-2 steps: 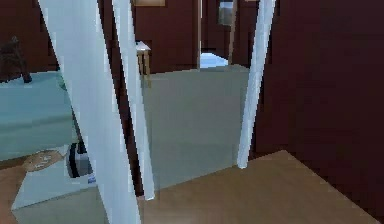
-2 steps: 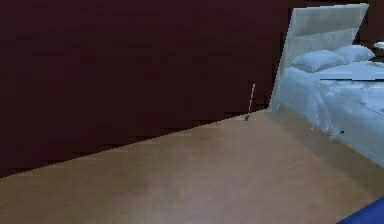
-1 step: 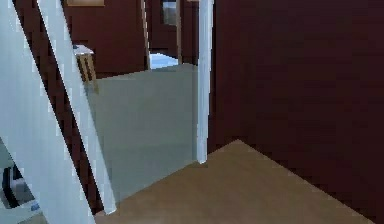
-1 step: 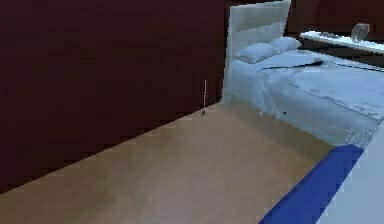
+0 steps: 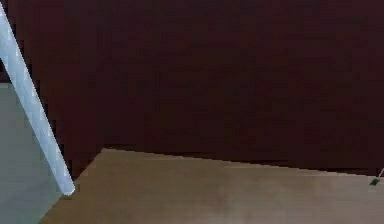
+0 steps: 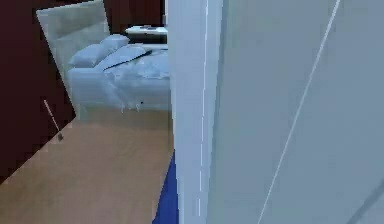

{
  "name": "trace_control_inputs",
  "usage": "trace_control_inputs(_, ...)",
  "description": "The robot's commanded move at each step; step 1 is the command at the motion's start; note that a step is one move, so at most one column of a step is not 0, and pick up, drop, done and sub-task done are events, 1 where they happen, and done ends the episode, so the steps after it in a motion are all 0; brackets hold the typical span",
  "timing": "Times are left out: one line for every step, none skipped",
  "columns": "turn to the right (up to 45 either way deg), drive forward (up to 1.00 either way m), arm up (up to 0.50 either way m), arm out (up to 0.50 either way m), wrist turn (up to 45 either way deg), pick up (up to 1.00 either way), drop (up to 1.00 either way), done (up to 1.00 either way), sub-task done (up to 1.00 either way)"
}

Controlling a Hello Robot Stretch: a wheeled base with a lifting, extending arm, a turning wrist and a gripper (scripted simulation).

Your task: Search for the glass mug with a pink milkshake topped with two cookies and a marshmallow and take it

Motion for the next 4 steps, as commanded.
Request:
trace_control_inputs(-45.0, 0.00, 0.00, 0.00, 0.0, 0.00, 0.00, 0.00, 0.00)
trace_control_inputs(-27.0, 0.00, 0.00, 0.00, 0.0, 0.00, 0.00, 0.00, 0.00)
trace_control_inputs(0.0, 0.05, 0.00, 0.00, 0.0, 0.00, 0.00, 0.00, 0.00)
trace_control_inputs(39.0, 0.00, 0.00, 0.00, 0.0, 0.00, 0.00, 0.00, 0.00)
